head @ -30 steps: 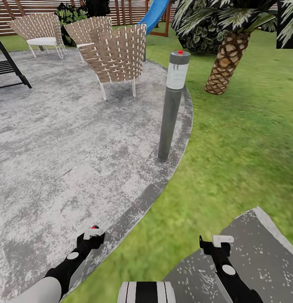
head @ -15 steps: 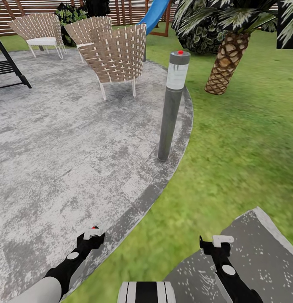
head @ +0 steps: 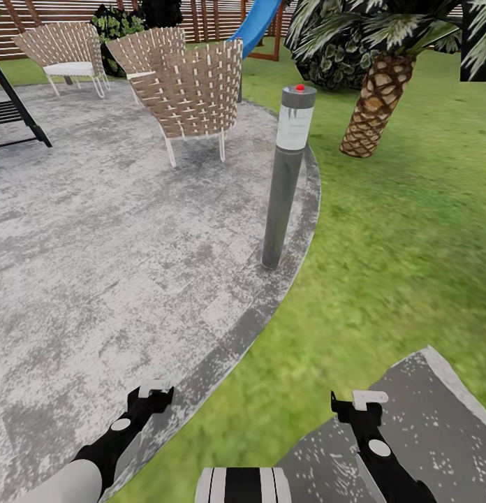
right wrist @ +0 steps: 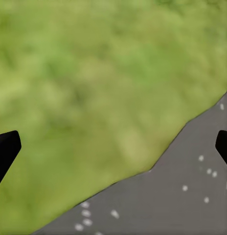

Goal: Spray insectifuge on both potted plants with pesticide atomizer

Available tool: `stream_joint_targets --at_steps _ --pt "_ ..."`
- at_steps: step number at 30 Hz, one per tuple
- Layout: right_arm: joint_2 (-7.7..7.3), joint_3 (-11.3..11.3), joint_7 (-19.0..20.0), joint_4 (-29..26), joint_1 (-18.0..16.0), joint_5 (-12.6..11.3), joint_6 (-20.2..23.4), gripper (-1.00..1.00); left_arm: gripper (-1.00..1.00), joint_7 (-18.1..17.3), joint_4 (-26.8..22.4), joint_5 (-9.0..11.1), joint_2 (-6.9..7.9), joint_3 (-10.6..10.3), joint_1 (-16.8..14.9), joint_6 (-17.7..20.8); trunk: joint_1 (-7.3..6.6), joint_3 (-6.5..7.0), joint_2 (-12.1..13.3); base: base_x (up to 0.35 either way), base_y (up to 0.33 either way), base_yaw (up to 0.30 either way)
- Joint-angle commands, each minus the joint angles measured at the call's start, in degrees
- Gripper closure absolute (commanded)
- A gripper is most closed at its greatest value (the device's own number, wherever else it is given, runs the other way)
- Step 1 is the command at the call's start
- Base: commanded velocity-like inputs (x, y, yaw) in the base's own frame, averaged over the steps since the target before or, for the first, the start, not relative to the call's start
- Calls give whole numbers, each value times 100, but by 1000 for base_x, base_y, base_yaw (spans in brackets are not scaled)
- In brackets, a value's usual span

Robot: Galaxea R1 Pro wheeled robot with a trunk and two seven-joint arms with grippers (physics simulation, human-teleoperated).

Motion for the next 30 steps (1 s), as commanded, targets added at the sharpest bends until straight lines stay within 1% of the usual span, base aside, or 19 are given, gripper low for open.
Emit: stream_joint_targets --at_steps 1,23,24,30 --pt "0 3 -16 3 -2 5 -16 -100 -100 -10 5 -2 2 -3 -3 -20 -1 -3 -1 4 0 0" --pt "0 3 -16 3 -2 5 -16 -100 -100 -15 3 -4 -7 -9 16 -26 -1 -3 -1 5 0 0" --pt "0 3 -16 3 -2 5 -16 -100 100 -17 0 -3 -10 -10 33 -28 -1 -3 -1 0 0 0" --pt "0 3 -16 3 -2 5 -16 -100 100 -15 -4 -2 -14 -12 49 -22 -1 -3 -1 0 0 0"
